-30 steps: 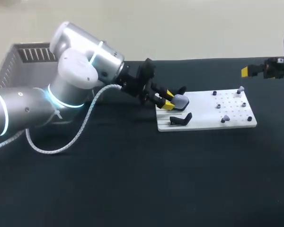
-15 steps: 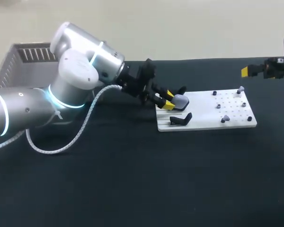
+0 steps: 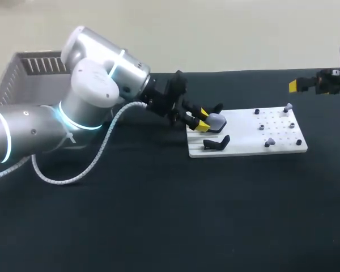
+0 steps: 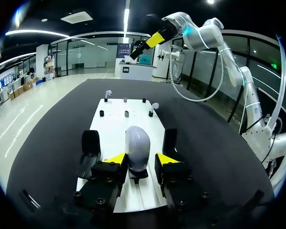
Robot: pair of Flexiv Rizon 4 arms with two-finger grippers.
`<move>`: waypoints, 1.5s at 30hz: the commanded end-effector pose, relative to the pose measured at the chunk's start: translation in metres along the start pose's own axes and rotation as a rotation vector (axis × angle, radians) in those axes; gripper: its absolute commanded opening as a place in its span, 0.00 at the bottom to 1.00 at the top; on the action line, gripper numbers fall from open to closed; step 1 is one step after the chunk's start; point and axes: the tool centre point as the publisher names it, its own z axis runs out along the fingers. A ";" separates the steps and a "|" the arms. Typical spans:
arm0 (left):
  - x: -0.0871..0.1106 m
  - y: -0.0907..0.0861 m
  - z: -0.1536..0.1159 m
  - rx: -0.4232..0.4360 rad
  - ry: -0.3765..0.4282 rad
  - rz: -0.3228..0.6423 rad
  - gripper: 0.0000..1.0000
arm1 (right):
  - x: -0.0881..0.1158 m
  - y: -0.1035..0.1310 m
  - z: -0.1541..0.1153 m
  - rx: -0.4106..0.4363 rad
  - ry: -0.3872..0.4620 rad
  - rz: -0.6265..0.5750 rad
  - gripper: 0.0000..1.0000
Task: Pick up each earbud case from the left stands, insert the matching earbuds, close the lid, and place the case in the box.
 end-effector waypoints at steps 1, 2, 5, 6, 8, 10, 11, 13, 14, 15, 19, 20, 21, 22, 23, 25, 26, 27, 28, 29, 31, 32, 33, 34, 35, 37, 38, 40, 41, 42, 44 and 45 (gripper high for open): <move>0.000 0.002 0.002 0.004 0.003 0.000 0.44 | 0.000 0.000 0.000 0.000 0.000 0.000 1.00; 0.000 0.002 0.003 0.004 0.003 -0.001 0.44 | 0.000 0.000 0.000 0.000 0.000 0.000 1.00; 0.001 0.003 0.003 0.003 0.003 -0.003 0.44 | 0.000 0.000 0.000 0.000 0.000 0.000 1.00; 0.001 0.003 0.003 0.003 0.003 -0.003 0.44 | 0.000 0.000 0.000 0.000 0.000 0.000 1.00; 0.001 0.003 0.003 0.003 0.003 -0.003 0.44 | 0.000 0.000 0.000 0.000 0.000 0.000 1.00; 0.001 0.003 0.003 0.003 0.002 -0.003 0.44 | 0.000 0.000 0.000 0.000 0.000 0.000 1.00; 0.001 0.004 0.003 0.003 0.002 -0.003 0.44 | 0.000 0.000 0.000 0.000 0.000 0.000 1.00; 0.000 0.004 0.004 0.004 0.002 -0.003 0.43 | 0.000 0.000 0.000 0.000 0.000 0.000 1.00; 0.000 0.004 0.004 0.005 0.002 -0.004 0.43 | 0.000 0.000 0.000 0.000 0.000 0.000 1.00; 0.000 0.004 0.004 0.005 0.003 -0.004 0.42 | 0.000 0.000 0.000 0.000 0.000 0.000 1.00; 0.000 0.005 0.005 0.005 0.007 -0.005 0.38 | 0.000 0.000 0.000 0.000 0.000 0.000 1.00; 0.000 0.005 0.005 0.005 0.011 -0.007 0.36 | 0.000 0.000 0.000 0.000 0.000 0.000 1.00; 0.000 0.005 0.006 0.005 0.013 -0.008 0.30 | 0.000 0.000 0.000 0.000 0.000 0.000 1.00; 0.000 0.005 0.006 0.005 0.014 -0.008 0.19 | 0.000 0.000 0.000 0.000 0.000 0.000 1.00; 0.000 0.005 0.006 0.005 0.015 -0.007 0.02 | 0.000 0.000 0.000 0.000 0.000 0.000 1.00; 0.000 0.005 0.006 0.003 0.017 -0.007 0.00 | 0.000 0.000 0.000 0.000 0.000 0.000 1.00; 0.000 0.005 0.006 0.002 0.019 -0.007 0.00 | 0.000 0.000 0.000 0.000 0.000 0.000 1.00; 0.000 0.005 0.005 0.000 0.020 -0.007 0.00 | 0.000 0.000 0.000 0.000 0.000 0.000 1.00; 0.000 0.004 0.004 -0.001 0.021 -0.007 0.00 | 0.000 0.000 0.000 0.000 0.000 0.000 1.00; 0.001 0.003 0.002 -0.008 0.022 -0.008 0.00 | 0.000 0.000 0.000 0.000 0.000 0.000 1.00; 0.000 0.001 -0.003 -0.023 0.022 -0.006 0.00 | 0.000 0.000 0.000 0.000 0.000 0.000 1.00; 0.000 0.000 -0.006 -0.030 0.019 -0.004 0.00 | 0.000 0.000 0.000 0.000 0.000 0.000 1.00; -0.001 -0.002 -0.009 -0.037 0.014 -0.001 0.00 | 0.000 0.000 0.000 0.000 0.000 0.000 1.00; -0.003 -0.003 -0.013 -0.045 0.008 0.004 0.00 | 0.000 0.000 0.000 0.000 0.000 0.000 1.00; -0.006 -0.005 -0.017 -0.053 0.007 0.012 0.00 | 0.000 0.000 0.000 0.000 0.000 0.000 1.00; -0.012 -0.009 -0.026 -0.067 -0.017 0.030 0.00 | 0.000 0.000 0.000 0.000 0.000 0.000 1.00; -0.015 -0.011 -0.031 -0.075 -0.025 0.042 0.00 | 0.000 0.000 0.000 0.000 0.000 0.000 1.00; -0.024 -0.016 -0.040 -0.090 -0.056 0.065 0.00 | 0.000 0.000 0.000 0.000 0.000 0.000 1.00; -0.028 -0.018 -0.045 -0.094 -0.080 0.074 0.00 | 0.000 0.000 0.000 0.000 0.000 0.000 1.00; -0.032 -0.020 -0.049 -0.099 -0.099 0.083 0.00 | 0.000 0.000 0.000 0.000 0.000 0.000 1.00; -0.040 -0.024 -0.056 -0.108 -0.126 0.107 0.00 | 0.000 0.000 0.000 0.000 0.000 0.000 1.00; -0.043 -0.025 -0.059 -0.111 -0.140 0.117 0.00 | 0.000 0.000 0.000 0.000 0.000 0.000 1.00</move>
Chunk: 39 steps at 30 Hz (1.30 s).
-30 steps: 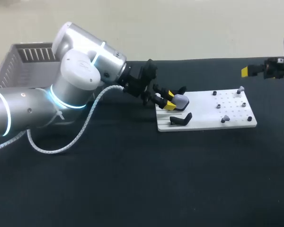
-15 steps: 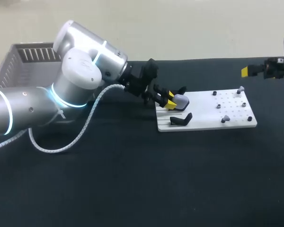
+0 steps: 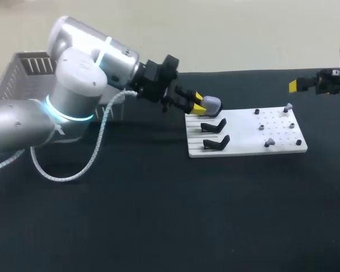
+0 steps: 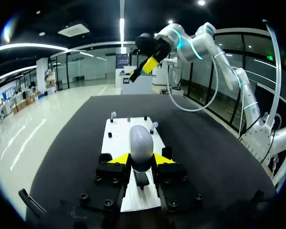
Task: Pick up each earbud case from the left stands, insert the matching earbuds, close the lid, and place the case in the box.
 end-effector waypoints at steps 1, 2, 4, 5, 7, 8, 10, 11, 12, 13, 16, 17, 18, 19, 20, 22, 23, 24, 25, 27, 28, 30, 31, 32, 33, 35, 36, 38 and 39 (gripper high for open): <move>-0.009 -0.025 -0.019 -0.074 -0.053 0.036 0.00 | 0.000 0.000 0.000 0.000 0.000 -0.001 1.00; -0.012 -0.026 -0.021 -0.074 -0.066 0.045 0.00 | 0.000 0.000 0.000 0.000 0.000 -0.001 1.00; -0.017 -0.028 -0.023 -0.075 -0.081 0.059 0.00 | 0.000 0.000 0.000 0.000 0.000 -0.001 1.00; -0.019 -0.030 -0.024 -0.074 -0.098 0.063 0.00 | 0.000 0.000 0.000 0.000 0.000 -0.001 1.00; -0.023 -0.032 -0.026 -0.073 -0.121 0.069 0.00 | 0.000 0.000 0.000 0.000 0.000 -0.001 1.00; -0.025 -0.033 -0.027 -0.077 -0.122 0.071 0.00 | 0.000 0.000 0.000 0.000 0.000 -0.001 1.00; -0.029 -0.035 -0.029 -0.085 -0.126 0.076 0.00 | 0.000 0.000 0.000 0.000 0.000 -0.001 1.00; -0.031 -0.036 -0.030 -0.088 -0.135 0.074 0.00 | 0.000 0.000 0.000 0.000 0.000 -0.001 1.00; -0.032 -0.037 -0.030 -0.089 -0.151 0.069 0.00 | 0.000 0.000 0.000 0.000 0.000 -0.001 1.00; -0.033 -0.037 -0.032 -0.090 -0.165 0.065 0.00 | 0.000 0.000 0.000 0.000 0.000 -0.001 1.00; -0.037 -0.040 -0.034 -0.092 -0.215 0.054 0.00 | 0.000 0.000 0.000 0.000 0.000 -0.001 1.00; -0.038 -0.040 -0.034 -0.089 -0.236 0.049 0.00 | 0.000 0.000 0.000 0.000 0.000 -0.001 1.00; -0.038 -0.041 -0.034 -0.083 -0.255 0.046 0.00 | 0.000 0.000 0.000 0.000 0.000 -0.001 1.00; -0.038 -0.041 -0.034 -0.078 -0.268 0.045 0.00 | 0.000 0.000 0.000 0.000 0.000 -0.001 1.00; -0.039 -0.042 -0.033 -0.071 -0.276 0.048 0.00 | 0.000 0.000 0.000 0.000 0.000 -0.001 1.00; -0.041 -0.042 -0.032 -0.063 -0.289 0.045 0.00 | 0.000 0.000 0.000 0.000 0.000 -0.001 1.00; -0.041 -0.043 -0.031 -0.061 -0.293 0.044 0.00 | 0.000 0.000 0.000 0.000 0.000 -0.001 1.00; -0.042 -0.043 -0.030 -0.056 -0.297 0.044 0.00 | 0.000 0.000 0.000 0.000 0.000 -0.001 1.00; -0.042 -0.043 -0.030 -0.052 -0.299 0.043 0.00 | 0.000 0.000 0.000 0.000 0.000 -0.001 1.00; -0.043 -0.044 -0.028 -0.037 -0.308 0.044 0.00 | 0.000 0.000 0.000 0.000 0.000 -0.001 1.00; -0.044 -0.044 -0.027 -0.034 -0.309 0.044 0.00 | 0.000 0.000 0.000 0.000 0.000 -0.001 1.00; -0.045 -0.044 -0.026 -0.022 -0.308 0.046 0.00 | 0.000 0.000 0.000 0.000 0.000 -0.001 1.00; -0.045 -0.044 -0.025 -0.016 -0.307 0.049 0.00 | 0.000 0.000 0.000 0.000 0.000 -0.001 1.00; -0.046 -0.044 -0.025 -0.010 -0.306 0.051 0.00 | 0.000 0.000 0.000 0.000 0.000 -0.001 1.00; -0.047 -0.044 -0.024 -0.003 -0.305 0.054 0.00 | 0.000 0.000 0.000 0.000 0.000 -0.001 1.00; -0.048 -0.044 -0.023 0.004 -0.302 0.055 0.00 | 0.000 0.000 0.000 0.000 0.000 -0.001 1.00; -0.048 -0.044 -0.023 0.006 -0.301 0.055 0.00 | 0.000 0.000 0.000 0.000 0.000 -0.001 1.00; -0.048 -0.044 -0.023 0.010 -0.301 0.055 0.00 | 0.000 0.000 0.000 0.000 0.000 -0.001 1.00; -0.048 -0.044 -0.023 0.012 -0.301 0.054 0.00 | 0.000 0.000 0.000 0.000 0.000 -0.001 1.00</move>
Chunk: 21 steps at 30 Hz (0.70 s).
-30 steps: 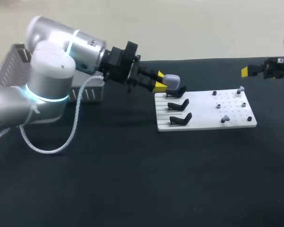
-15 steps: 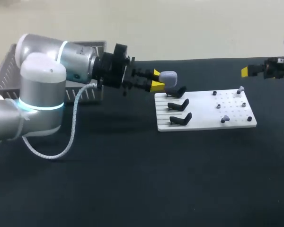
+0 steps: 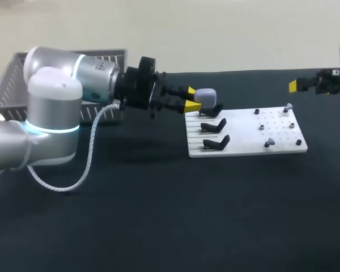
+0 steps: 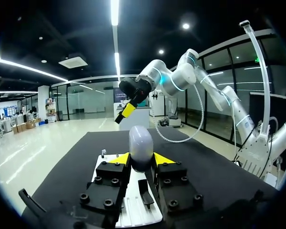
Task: Pick up each earbud case from the left stands, insert the matching earbuds, close the lid, and place the case in the box.
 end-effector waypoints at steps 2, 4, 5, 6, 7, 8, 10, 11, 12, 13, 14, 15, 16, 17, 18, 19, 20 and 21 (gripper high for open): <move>0.002 0.005 0.001 0.019 0.003 0.001 0.00 | 0.000 0.000 0.000 0.000 0.000 -0.001 1.00; 0.002 0.005 0.001 0.021 0.002 0.001 0.00 | 0.000 0.000 0.000 0.000 0.000 -0.001 1.00; 0.002 0.005 0.001 0.021 0.002 0.002 0.00 | 0.000 0.000 0.000 0.000 0.000 -0.001 1.00; 0.002 0.005 0.000 0.022 0.003 0.002 0.00 | 0.000 0.000 0.000 0.000 0.000 -0.001 1.00; 0.002 0.005 0.000 0.024 0.001 0.003 0.00 | 0.000 0.000 0.000 0.000 0.000 -0.001 1.00; 0.002 0.004 -0.001 0.027 -0.002 0.005 0.00 | 0.000 0.000 0.000 0.000 0.000 -0.001 1.00; 0.002 0.004 -0.002 0.031 -0.012 0.009 0.00 | 0.000 0.000 0.000 0.000 0.000 -0.001 1.00; 0.002 0.004 -0.002 0.031 -0.012 0.009 0.00 | 0.000 0.000 0.000 0.000 0.000 -0.001 1.00; 0.002 0.004 -0.002 0.031 -0.012 0.009 0.00 | 0.000 0.000 0.000 0.000 0.000 -0.001 1.00; 0.002 0.004 -0.002 0.031 -0.012 0.009 0.00 | 0.000 0.000 0.000 0.000 0.000 -0.001 1.00; 0.002 0.004 -0.002 0.031 -0.012 0.009 0.00 | 0.000 0.000 0.000 0.000 0.000 -0.001 1.00; 0.002 0.004 -0.002 0.031 -0.012 0.009 0.00 | 0.000 0.000 0.000 0.000 0.000 -0.001 1.00; 0.002 0.004 -0.002 0.031 -0.012 0.009 0.00 | 0.000 0.000 0.000 0.000 0.000 -0.001 1.00; 0.002 0.004 -0.002 0.031 -0.012 0.009 0.00 | 0.000 0.000 0.000 0.000 0.000 -0.001 1.00; 0.002 0.004 -0.002 0.031 -0.012 0.009 0.00 | 0.000 0.000 0.000 0.000 0.000 -0.001 1.00; 0.002 0.004 -0.002 0.031 -0.012 0.009 0.00 | 0.000 0.000 0.000 0.000 0.000 -0.001 1.00; 0.002 0.004 -0.002 0.031 -0.012 0.009 0.00 | 0.000 0.000 0.000 0.000 0.000 -0.001 1.00; 0.002 0.004 -0.002 0.031 -0.012 0.009 0.00 | 0.000 0.000 0.000 0.000 0.000 -0.001 1.00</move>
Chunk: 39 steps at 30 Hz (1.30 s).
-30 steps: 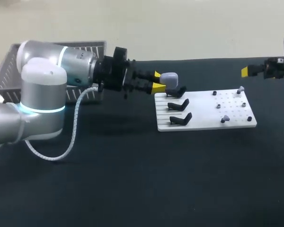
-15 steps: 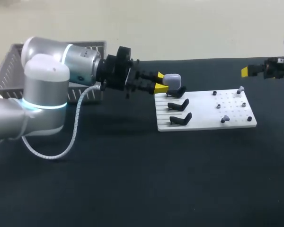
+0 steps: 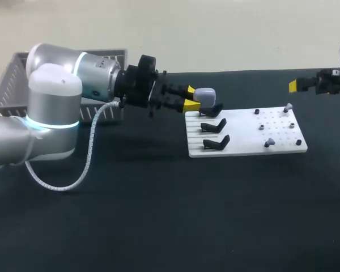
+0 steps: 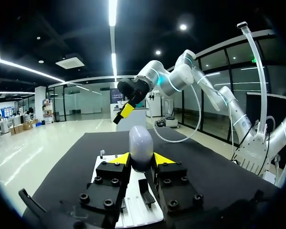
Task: Pick up each earbud case from the left stands, insert the matching earbuds, close the lid, and place the case in the box.
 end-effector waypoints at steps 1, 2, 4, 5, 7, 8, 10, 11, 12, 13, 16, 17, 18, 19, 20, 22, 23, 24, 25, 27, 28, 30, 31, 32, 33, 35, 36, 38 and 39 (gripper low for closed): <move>0.001 0.001 0.000 0.001 -0.003 0.002 0.00 | 0.000 0.000 0.000 0.000 0.000 -0.001 1.00; 0.001 0.001 0.000 0.001 -0.003 0.002 0.00 | 0.000 0.000 0.000 0.000 0.000 -0.001 1.00; 0.001 0.001 0.000 0.001 -0.003 0.002 0.00 | 0.000 0.000 0.000 0.000 0.000 -0.001 1.00; 0.001 0.001 0.000 0.001 -0.003 0.002 0.00 | 0.000 0.000 0.000 0.000 0.000 -0.001 1.00; 0.001 0.001 0.000 0.001 -0.003 0.002 0.00 | 0.000 0.000 0.000 0.000 0.000 -0.001 1.00; 0.001 0.001 0.000 0.001 -0.003 0.002 0.00 | 0.000 0.000 0.000 0.000 0.000 -0.001 1.00; 0.002 0.000 0.001 -0.004 -0.002 -0.002 0.00 | 0.006 0.003 -0.002 -0.002 0.009 0.001 1.00; 0.002 0.000 0.001 -0.008 -0.001 -0.006 0.00 | 0.009 0.005 -0.004 0.004 0.009 -0.001 1.00; 0.003 0.000 0.001 -0.010 0.001 -0.009 0.00 | 0.011 0.008 -0.007 -0.004 0.005 0.000 1.00; 0.003 0.000 0.001 -0.011 0.000 -0.010 0.00 | 0.013 0.011 -0.010 -0.011 0.001 -0.005 1.00; 0.003 0.000 0.002 -0.014 -0.004 -0.013 0.00 | 0.018 0.020 -0.016 -0.025 -0.008 -0.018 1.00; 0.003 0.000 0.002 -0.015 -0.005 -0.014 0.00 | 0.020 0.025 -0.019 -0.035 -0.009 -0.029 1.00; 0.003 0.001 0.003 -0.015 -0.008 -0.015 0.00 | 0.021 0.028 -0.021 -0.038 -0.010 -0.035 1.00; 0.005 0.001 0.004 -0.012 -0.013 -0.020 0.00 | 0.023 0.034 -0.023 -0.041 -0.010 -0.044 1.00; 0.005 0.001 0.006 -0.009 -0.015 -0.023 0.00 | 0.024 0.039 -0.025 -0.043 -0.008 -0.054 1.00; 0.007 0.000 0.009 -0.005 -0.015 -0.030 0.00 | 0.026 0.048 -0.028 -0.052 -0.006 -0.068 1.00; 0.008 0.000 0.011 -0.001 -0.019 -0.035 0.00 | 0.029 0.055 -0.029 -0.059 0.000 -0.082 1.00; 0.008 0.000 0.012 0.001 -0.019 -0.038 0.00 | 0.030 0.061 -0.029 -0.064 0.006 -0.097 1.00; 0.008 0.000 0.013 0.004 -0.018 -0.041 0.00 | 0.032 0.066 -0.030 -0.072 0.013 -0.108 1.00; 0.009 -0.001 0.015 0.009 -0.019 -0.044 0.00 | 0.035 0.076 -0.029 -0.089 0.022 -0.129 1.00; 0.009 -0.001 0.015 0.009 -0.017 -0.046 0.00 | 0.037 0.081 -0.029 -0.091 0.030 -0.139 1.00; 0.009 -0.001 0.015 0.010 -0.017 -0.048 0.00 | 0.039 0.089 -0.028 -0.108 0.038 -0.147 1.00; 0.009 -0.001 0.016 0.010 -0.017 -0.049 0.00 | 0.040 0.092 -0.028 -0.111 0.041 -0.151 1.00; 0.010 -0.001 0.016 0.010 -0.016 -0.049 0.00 | 0.041 0.096 -0.027 -0.120 0.049 -0.155 1.00; 0.010 -0.001 0.016 0.014 -0.013 -0.051 0.00 | 0.042 0.099 -0.027 -0.122 0.055 -0.157 1.00; 0.011 -0.001 0.017 0.020 -0.002 -0.054 0.00 | 0.045 0.104 -0.025 -0.135 0.064 -0.156 1.00; 0.011 -0.001 0.018 0.021 -0.003 -0.055 0.00 | 0.046 0.106 -0.024 -0.141 0.069 -0.153 1.00; 0.012 -0.001 0.018 0.025 -0.002 -0.059 0.00 | 0.049 0.110 -0.021 -0.146 0.079 -0.151 1.00; 0.012 -0.001 0.018 0.026 -0.001 -0.060 0.00 | 0.051 0.111 -0.020 -0.146 0.082 -0.150 1.00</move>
